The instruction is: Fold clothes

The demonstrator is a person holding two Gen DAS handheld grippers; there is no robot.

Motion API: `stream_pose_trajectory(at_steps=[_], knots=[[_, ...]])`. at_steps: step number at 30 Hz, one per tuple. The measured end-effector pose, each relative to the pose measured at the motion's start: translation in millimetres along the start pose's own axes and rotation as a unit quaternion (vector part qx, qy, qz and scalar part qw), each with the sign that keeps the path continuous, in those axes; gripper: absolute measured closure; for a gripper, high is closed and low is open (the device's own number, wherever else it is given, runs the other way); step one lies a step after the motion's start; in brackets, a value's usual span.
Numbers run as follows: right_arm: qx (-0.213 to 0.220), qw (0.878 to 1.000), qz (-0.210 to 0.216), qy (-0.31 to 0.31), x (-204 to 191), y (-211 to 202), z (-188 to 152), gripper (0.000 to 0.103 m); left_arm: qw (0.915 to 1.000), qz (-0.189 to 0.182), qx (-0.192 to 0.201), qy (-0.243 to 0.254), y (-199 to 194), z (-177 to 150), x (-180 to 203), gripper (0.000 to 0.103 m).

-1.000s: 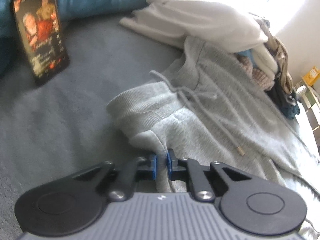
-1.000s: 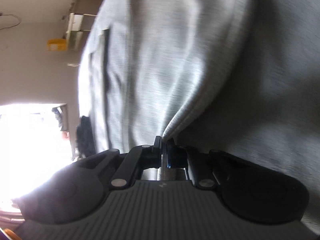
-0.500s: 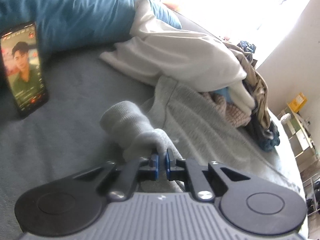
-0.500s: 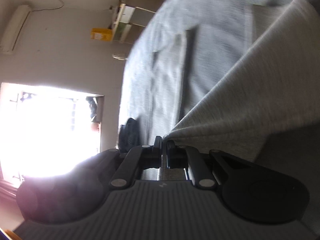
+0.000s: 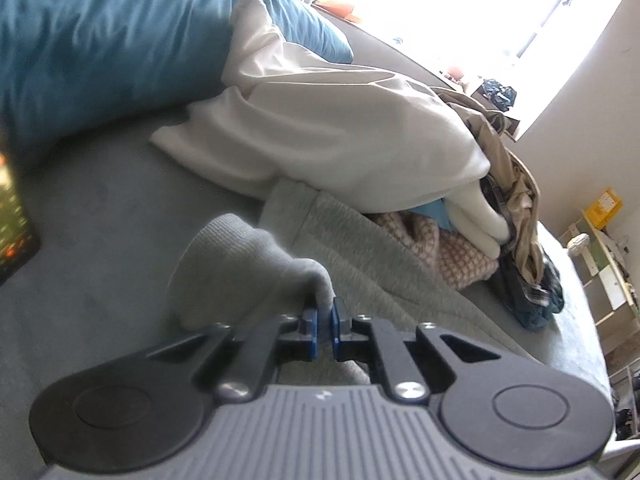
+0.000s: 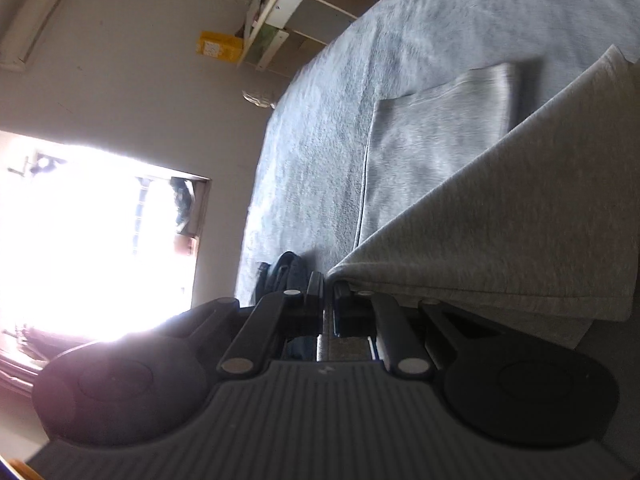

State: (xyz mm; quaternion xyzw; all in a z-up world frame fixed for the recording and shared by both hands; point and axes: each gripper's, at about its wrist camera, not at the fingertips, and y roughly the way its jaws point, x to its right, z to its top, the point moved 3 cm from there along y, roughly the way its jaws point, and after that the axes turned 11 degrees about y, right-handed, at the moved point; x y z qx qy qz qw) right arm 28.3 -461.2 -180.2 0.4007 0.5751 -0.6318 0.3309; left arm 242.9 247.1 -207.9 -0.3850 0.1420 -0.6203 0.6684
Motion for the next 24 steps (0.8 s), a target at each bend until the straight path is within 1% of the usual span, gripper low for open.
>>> stream_pose_trajectory(at_steps=[5,10,11,13,14,15,16,17,18,19,20,21,23,24], knots=[[-0.010,0.999,-0.030,0.000,-15,66,9,0.100,0.9998,0.021,-0.007,0.002,39,19,16,0.096],[-0.028,0.998,-0.057,0.012,-16,132,15,0.100,0.9986,0.047,-0.019,-0.012,83,37,26,0.096],[-0.031,0.998,-0.060,0.015,-16,145,16,0.100,0.9984,0.051,-0.021,-0.013,91,40,28,0.095],[-0.038,0.997,-0.065,0.023,-14,169,18,0.100,0.9984,0.045,-0.021,-0.026,108,47,28,0.090],[-0.043,0.996,-0.067,0.032,-11,181,19,0.099,0.9984,0.039,-0.021,-0.034,116,51,28,0.076],[-0.050,0.995,-0.072,0.047,-7,192,20,0.095,0.9983,0.032,-0.018,-0.044,122,54,28,0.055],[-0.059,0.993,-0.080,0.068,-1,200,20,0.095,0.9980,0.022,-0.013,-0.057,125,58,28,0.046],[-0.069,0.990,-0.085,0.085,4,207,20,0.091,0.9975,0.015,-0.006,-0.069,126,61,30,0.039],[-0.080,0.988,-0.086,0.095,7,211,19,0.082,0.9969,0.011,0.005,-0.078,124,64,32,0.035],[-0.091,0.986,-0.087,0.105,9,214,18,0.077,0.9964,0.009,0.016,-0.083,121,67,34,0.033],[-0.101,0.985,-0.084,0.113,11,216,17,0.068,0.9961,0.008,0.027,-0.083,117,70,37,0.026],[-0.112,0.984,-0.074,0.117,11,214,15,0.060,0.9959,0.007,0.039,-0.082,112,72,40,0.022],[-0.129,0.982,-0.058,0.129,9,208,12,0.055,0.9951,0.008,0.053,-0.082,103,78,42,0.019],[-0.137,0.980,-0.050,0.132,6,203,10,0.055,0.9949,0.008,0.057,-0.083,98,81,43,0.019]])
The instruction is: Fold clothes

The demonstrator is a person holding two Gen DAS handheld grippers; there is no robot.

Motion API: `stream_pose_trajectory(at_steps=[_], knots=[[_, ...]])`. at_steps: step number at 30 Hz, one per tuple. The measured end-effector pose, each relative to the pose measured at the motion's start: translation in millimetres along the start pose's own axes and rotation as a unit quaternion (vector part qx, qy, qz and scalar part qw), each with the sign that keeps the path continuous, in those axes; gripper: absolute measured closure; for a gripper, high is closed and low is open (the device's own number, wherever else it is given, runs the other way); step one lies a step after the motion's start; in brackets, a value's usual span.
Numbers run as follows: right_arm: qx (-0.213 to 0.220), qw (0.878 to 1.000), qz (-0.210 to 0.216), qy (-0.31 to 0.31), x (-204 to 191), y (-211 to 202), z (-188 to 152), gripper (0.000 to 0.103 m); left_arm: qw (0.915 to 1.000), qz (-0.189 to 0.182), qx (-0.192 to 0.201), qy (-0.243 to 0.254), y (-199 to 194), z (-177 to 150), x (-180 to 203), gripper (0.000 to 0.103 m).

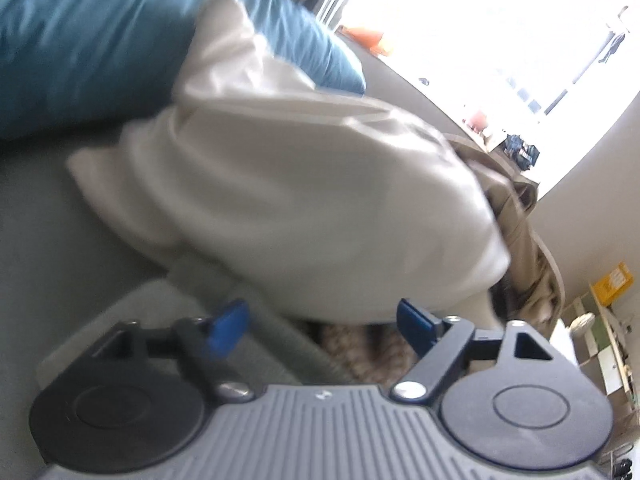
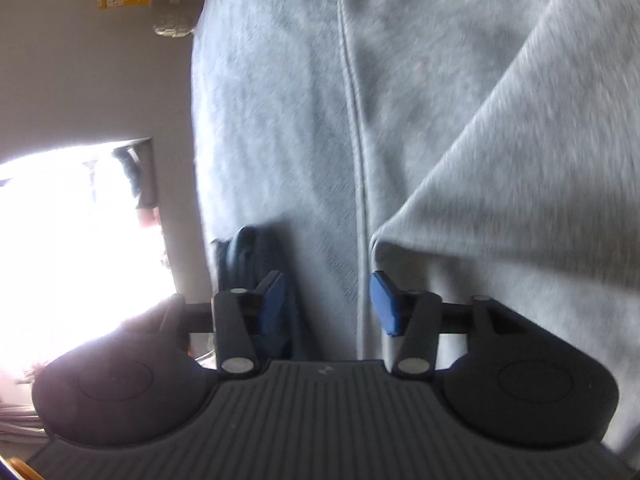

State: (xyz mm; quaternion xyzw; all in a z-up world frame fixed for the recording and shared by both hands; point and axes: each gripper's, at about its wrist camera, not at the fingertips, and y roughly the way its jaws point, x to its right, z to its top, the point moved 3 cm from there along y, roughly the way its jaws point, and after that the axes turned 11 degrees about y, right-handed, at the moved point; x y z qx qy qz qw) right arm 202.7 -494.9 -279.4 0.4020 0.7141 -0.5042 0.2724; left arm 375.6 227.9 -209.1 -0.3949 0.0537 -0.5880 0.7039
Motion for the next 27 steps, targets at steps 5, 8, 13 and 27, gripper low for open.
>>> stream_pose_trajectory(at_steps=[5,8,13,27], knots=[[-0.051,0.998,0.034,-0.026,-17,-21,-27,0.053,0.9997,0.015,-0.016,0.013,-29,11,-2,0.016],[-0.103,0.994,0.007,-0.042,-20,-18,-57,0.052,0.9969,0.045,-0.054,0.037,-46,8,-9,0.016],[-0.206,0.975,-0.059,-0.060,-7,13,-130,0.052,0.9870,0.105,-0.090,0.081,-76,-4,-32,0.016],[-0.442,0.608,-0.104,-0.651,10,180,-503,0.052,0.9741,0.060,-0.132,0.174,-31,-27,-91,0.013]])
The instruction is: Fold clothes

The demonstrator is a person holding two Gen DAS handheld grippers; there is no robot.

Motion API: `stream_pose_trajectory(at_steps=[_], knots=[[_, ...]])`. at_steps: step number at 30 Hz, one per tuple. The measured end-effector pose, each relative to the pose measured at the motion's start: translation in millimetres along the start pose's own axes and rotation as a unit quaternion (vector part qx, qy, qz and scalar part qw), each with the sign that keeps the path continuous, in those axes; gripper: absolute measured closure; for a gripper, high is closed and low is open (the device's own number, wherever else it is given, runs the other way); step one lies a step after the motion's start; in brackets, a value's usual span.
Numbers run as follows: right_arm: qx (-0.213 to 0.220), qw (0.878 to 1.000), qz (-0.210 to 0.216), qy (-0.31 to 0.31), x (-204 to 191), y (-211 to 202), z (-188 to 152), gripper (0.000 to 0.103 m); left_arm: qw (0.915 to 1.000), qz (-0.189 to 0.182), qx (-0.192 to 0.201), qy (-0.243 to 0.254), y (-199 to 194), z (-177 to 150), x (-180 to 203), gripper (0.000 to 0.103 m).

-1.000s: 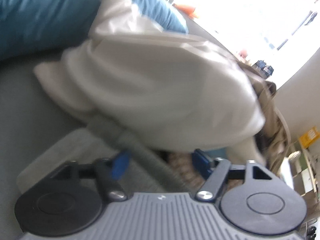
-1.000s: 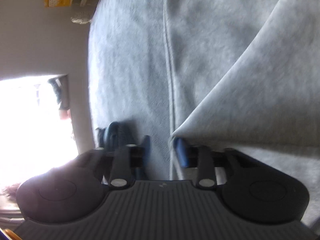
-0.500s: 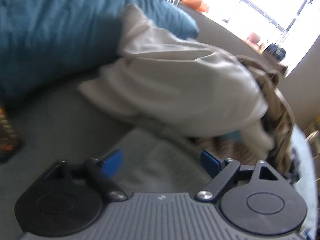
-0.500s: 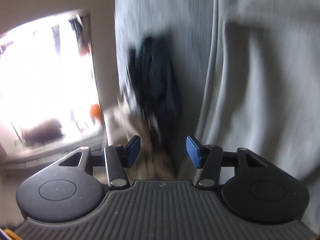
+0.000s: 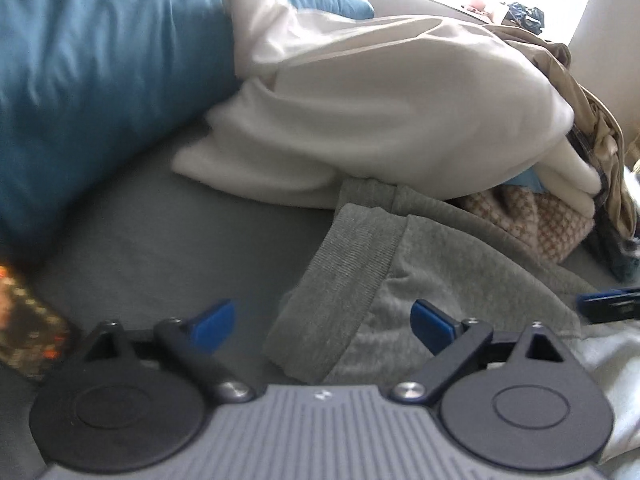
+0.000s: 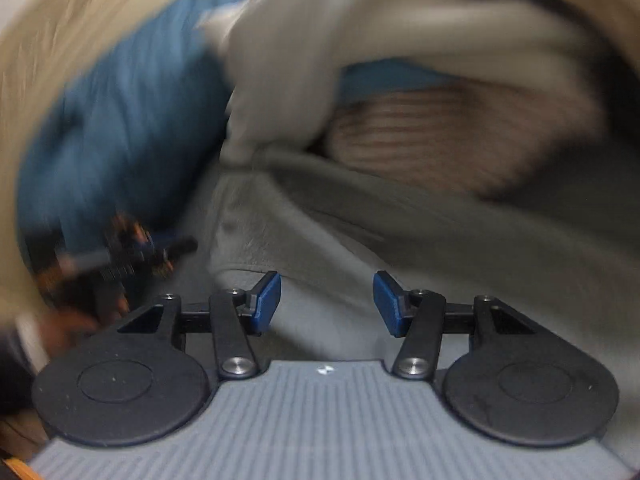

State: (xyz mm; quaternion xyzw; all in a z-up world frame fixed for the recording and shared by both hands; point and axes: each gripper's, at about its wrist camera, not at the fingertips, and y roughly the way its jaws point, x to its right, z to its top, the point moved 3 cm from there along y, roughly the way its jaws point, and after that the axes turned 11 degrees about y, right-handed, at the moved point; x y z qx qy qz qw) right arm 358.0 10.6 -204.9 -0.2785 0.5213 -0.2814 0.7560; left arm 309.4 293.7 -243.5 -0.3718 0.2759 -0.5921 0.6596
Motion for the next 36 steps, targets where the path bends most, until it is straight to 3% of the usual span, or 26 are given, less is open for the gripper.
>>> stream_pose_trajectory(at_steps=[5,7,8,9,11,16,19,20,21,23,25,27,29,31,32,33,36], knots=[[-0.031,0.997,-0.033,-0.068,-33,64,32,0.052,0.9986,-0.050,-0.002,-0.017,23,1,-12,0.043],[-0.050,0.994,-0.050,-0.087,-38,79,35,0.064,0.9983,-0.057,0.002,-0.008,28,1,-14,0.052],[-0.058,0.992,-0.060,-0.097,-40,85,35,0.091,0.9986,-0.052,0.007,0.001,27,1,-13,0.071],[-0.062,0.990,-0.069,-0.105,-42,88,33,0.096,0.9988,-0.048,0.009,0.003,27,2,-15,0.098],[-0.044,0.991,-0.068,-0.108,-45,78,31,0.097,0.9986,-0.049,0.006,-0.018,23,5,-23,0.099],[0.025,0.986,-0.088,-0.139,-55,46,44,0.098,0.9954,-0.057,0.065,-0.040,5,28,-30,0.102],[0.041,0.981,-0.113,-0.149,-48,53,57,0.098,0.9944,-0.035,0.091,-0.040,9,42,-30,0.099],[0.043,0.980,-0.125,-0.146,-42,61,59,0.097,0.9949,-0.028,0.085,-0.046,14,43,-30,0.081],[0.042,0.980,-0.135,-0.141,-35,68,60,0.096,0.9954,-0.024,0.074,-0.055,18,42,-32,0.052],[0.045,0.982,-0.137,-0.123,-23,73,56,0.095,0.9954,-0.024,0.048,-0.079,20,35,-36,0.035],[0.066,0.985,-0.126,-0.102,-19,69,51,0.092,0.9940,-0.039,0.046,-0.091,7,20,-39,0.030],[0.087,0.986,-0.110,-0.085,-17,58,47,0.084,0.9917,-0.048,0.038,-0.113,-4,1,-40,0.013],[0.109,0.988,-0.089,-0.062,-14,39,43,0.077,0.9884,-0.053,0.026,-0.140,-15,-18,-39,0.012],[0.141,0.987,-0.075,-0.033,-6,15,41,0.057,0.9823,-0.076,0.008,-0.171,-17,-38,-35,0.012],[0.163,0.984,-0.074,-0.015,0,0,38,0.042,0.9787,-0.086,0.000,-0.186,-15,-46,-32,0.012],[0.180,0.981,-0.070,0.006,6,-13,34,0.037,0.9751,-0.093,-0.004,-0.202,-10,-53,-28,0.012],[0.184,0.978,-0.045,0.084,26,-36,22,0.037,0.9622,-0.110,-0.006,-0.249,12,-65,-19,0.013]])
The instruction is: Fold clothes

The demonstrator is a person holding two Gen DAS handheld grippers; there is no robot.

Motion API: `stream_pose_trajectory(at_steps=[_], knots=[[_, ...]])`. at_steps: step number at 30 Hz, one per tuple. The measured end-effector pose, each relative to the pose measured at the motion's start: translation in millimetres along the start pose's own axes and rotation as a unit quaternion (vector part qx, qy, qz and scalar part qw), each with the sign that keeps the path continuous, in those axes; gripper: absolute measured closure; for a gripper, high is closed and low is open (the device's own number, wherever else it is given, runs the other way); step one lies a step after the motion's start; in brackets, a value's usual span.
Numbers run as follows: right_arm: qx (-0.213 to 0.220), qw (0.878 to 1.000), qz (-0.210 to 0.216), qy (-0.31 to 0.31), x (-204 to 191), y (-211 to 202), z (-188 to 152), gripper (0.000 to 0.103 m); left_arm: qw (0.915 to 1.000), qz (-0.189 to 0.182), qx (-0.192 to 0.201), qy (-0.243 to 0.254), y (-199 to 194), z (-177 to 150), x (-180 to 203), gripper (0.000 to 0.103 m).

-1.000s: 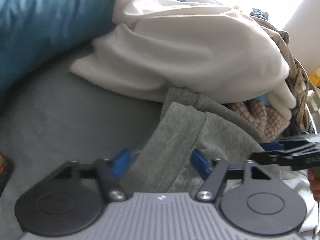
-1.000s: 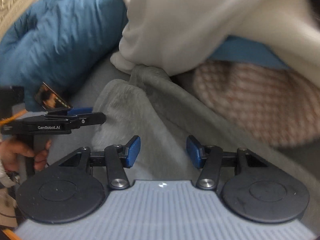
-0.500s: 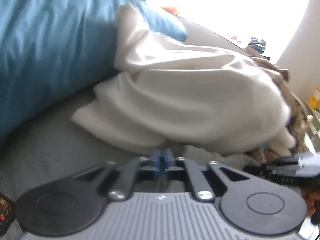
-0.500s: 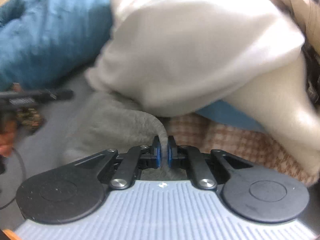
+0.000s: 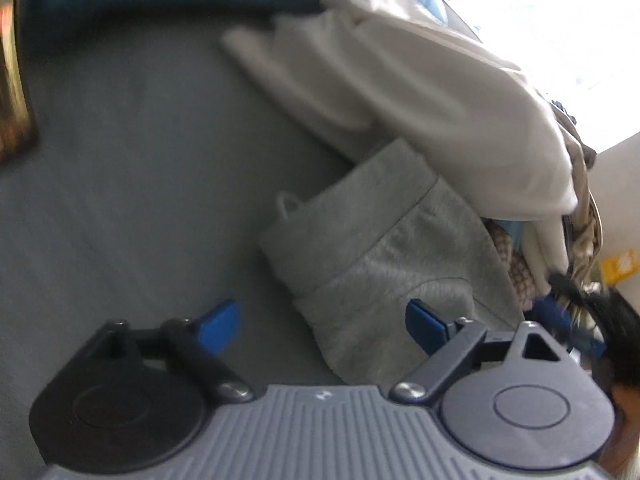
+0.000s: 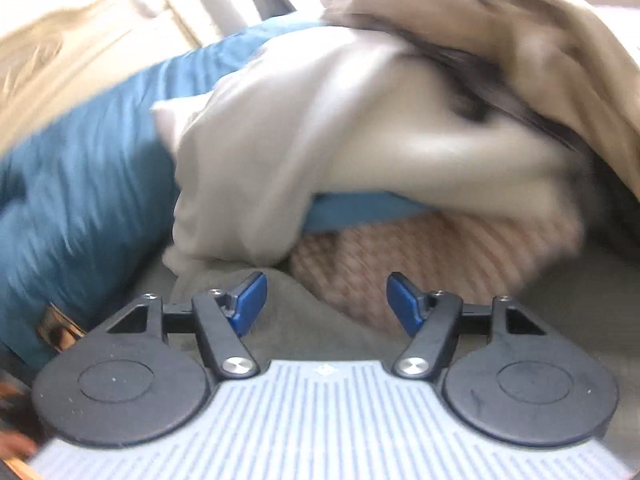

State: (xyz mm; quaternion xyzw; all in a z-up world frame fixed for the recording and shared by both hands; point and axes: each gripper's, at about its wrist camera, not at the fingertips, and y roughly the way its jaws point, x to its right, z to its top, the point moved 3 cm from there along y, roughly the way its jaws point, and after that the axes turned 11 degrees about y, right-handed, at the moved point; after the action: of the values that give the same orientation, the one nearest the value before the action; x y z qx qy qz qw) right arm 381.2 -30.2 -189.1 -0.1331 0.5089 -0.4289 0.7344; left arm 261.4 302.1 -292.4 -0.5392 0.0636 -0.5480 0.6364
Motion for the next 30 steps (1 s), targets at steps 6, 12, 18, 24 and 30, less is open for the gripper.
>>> stream_pose_trajectory(at_steps=[6,12,18,24,30], knots=[[-0.032,0.986,-0.007,0.163,68,-44,-40,0.037,0.9963,-0.020,0.053,-0.065,33,-7,-4,0.013],[-0.041,0.964,-0.042,0.258,118,-75,-104,0.037,0.9887,-0.024,0.101,-0.108,45,-1,6,0.025],[-0.048,0.945,-0.014,0.324,141,-105,-163,0.037,0.9822,0.011,0.126,-0.139,36,-5,2,0.072],[-0.005,0.921,0.000,0.390,166,-138,-194,0.037,0.9801,0.040,0.161,-0.108,-2,1,20,0.076],[0.048,0.917,0.031,0.394,181,-174,-198,0.037,0.9797,0.050,0.172,-0.091,-58,-23,16,0.077]])
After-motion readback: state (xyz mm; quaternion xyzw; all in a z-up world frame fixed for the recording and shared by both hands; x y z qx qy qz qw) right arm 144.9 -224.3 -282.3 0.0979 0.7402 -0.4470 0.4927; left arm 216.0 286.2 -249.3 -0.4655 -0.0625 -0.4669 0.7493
